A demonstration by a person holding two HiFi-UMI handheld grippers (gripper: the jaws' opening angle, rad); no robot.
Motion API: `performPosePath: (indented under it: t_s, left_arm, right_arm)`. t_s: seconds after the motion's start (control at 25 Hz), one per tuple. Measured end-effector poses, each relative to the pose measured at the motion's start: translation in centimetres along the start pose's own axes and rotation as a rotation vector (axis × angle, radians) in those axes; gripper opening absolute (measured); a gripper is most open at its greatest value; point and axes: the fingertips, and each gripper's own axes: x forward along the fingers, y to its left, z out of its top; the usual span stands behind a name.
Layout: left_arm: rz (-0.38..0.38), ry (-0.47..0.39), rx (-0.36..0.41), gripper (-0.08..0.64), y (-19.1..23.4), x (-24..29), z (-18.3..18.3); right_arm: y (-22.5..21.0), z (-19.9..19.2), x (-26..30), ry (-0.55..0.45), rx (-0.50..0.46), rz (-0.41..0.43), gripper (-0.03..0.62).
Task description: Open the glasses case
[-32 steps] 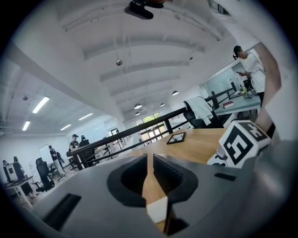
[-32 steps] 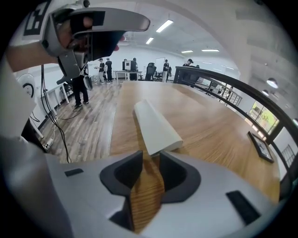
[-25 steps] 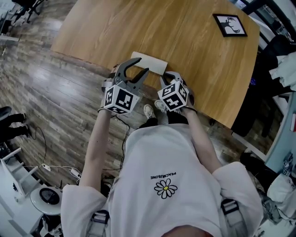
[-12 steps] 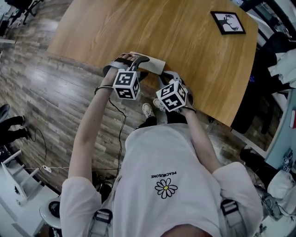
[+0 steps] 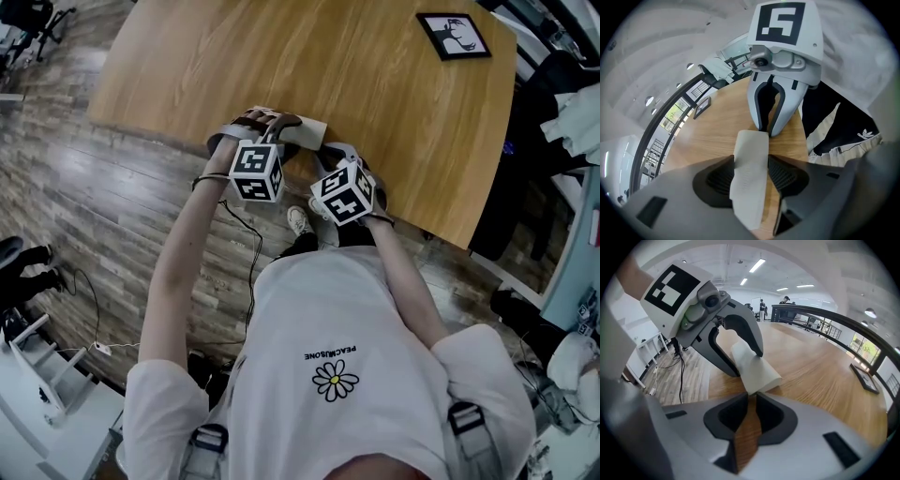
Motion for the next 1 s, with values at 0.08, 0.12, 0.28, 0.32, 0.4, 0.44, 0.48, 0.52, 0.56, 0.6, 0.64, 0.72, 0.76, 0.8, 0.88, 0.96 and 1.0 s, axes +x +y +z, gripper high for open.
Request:
performPosePath:
  t_s: [0.08, 0.12, 0.28, 0.32, 0.4, 0.44, 0.48, 0.52, 0.56, 0.6, 0.64, 0.72, 0.76, 0.8, 0.88, 0.96, 1.0]
  left_arm:
    - [-0.028, 0.012, -0.01, 0.236, 0.0, 0.0, 0.0]
    - [-0.046, 0.015, -0.012, 0.235, 0.0, 0.0, 0.0]
    - [-0.122, 0.016, -0.015, 0.227, 0.1, 0.0, 0.1]
    - [-0.137, 0.016, -0.021, 0.225, 0.1, 0.0, 0.1]
    - [-0.152, 0.012, -0.054, 0.22, 0.5, -0.1, 0.1]
    - [-0.156, 0.007, -0.091, 0.153, 0.9, -0.3, 0.1]
    - [-0.167, 0.003, -0.132, 0.014, 1.1, -0.4, 0.0]
    - [-0.183, 0.001, -0.157, 0.014, 1.2, -0.5, -0.1]
    - [-0.188, -0.001, -0.152, 0.014, 1.1, -0.6, -0.1]
    - [-0.175, -0.004, -0.116, 0.015, 0.9, -0.7, -0.1]
    - [-0.147, -0.006, -0.065, 0.015, 0.8, -0.7, 0.0]
    - [-0.085, -0.003, 0.015, 0.017, 0.6, -0.7, 0.1]
    - [-0.063, 0.0, 0.028, 0.017, 0.7, -0.7, 0.1]
    - [-0.047, 0.002, 0.027, 0.02, 0.9, -0.7, 0.1]
    - [-0.053, 0.001, 0.002, 0.126, 1.3, -0.7, 0.2]
    - [-0.127, 0.008, -0.022, 0.31, 1.0, -0.6, 0.2]
    - [-0.163, 0.017, -0.023, 0.31, 0.6, -0.4, 0.1]
  right_arm:
    - [0.0, 0.0, 0.0, 0.002, -0.003, 0.003, 0.064]
    - [0.0, 0.0, 0.0, 0.002, -0.005, 0.003, 0.065]
    - [-0.1, -0.2, 0.0, 0.005, -0.009, 0.004, 0.065]
    - [-0.1, -0.2, 0.1, 0.004, -0.009, 0.003, 0.064]
    - [-0.1, -0.1, 0.1, 0.003, -0.012, 0.001, 0.064]
    - [-0.1, -0.1, 0.1, 0.004, -0.014, 0.001, 0.064]
    - [0.0, -0.1, 0.1, 0.004, -0.017, 0.001, 0.063]
    - [0.0, 0.0, 0.1, 0.005, -0.018, 0.001, 0.063]
    - [0.1, 0.0, 0.2, 0.005, -0.018, 0.001, 0.063]
    - [0.1, 0.0, 0.1, 0.005, -0.016, 0.001, 0.063]
    - [0.1, 0.0, 0.1, 0.005, -0.015, 0.001, 0.063]
    - [0.1, -0.1, 0.1, 0.006, -0.013, 0.001, 0.063]
    - [0.1, -0.1, 0.1, 0.005, -0.011, 0.001, 0.063]
    - [0.1, -0.1, 0.1, 0.005, -0.01, 0.002, 0.063]
    - [0.1, 0.0, 0.1, 0.003, -0.007, 0.004, 0.061]
    - [0.1, 0.0, 0.1, 0.003, -0.004, 0.004, 0.061]
    - [0.1, -0.1, 0.1, 0.004, -0.003, 0.005, 0.061]
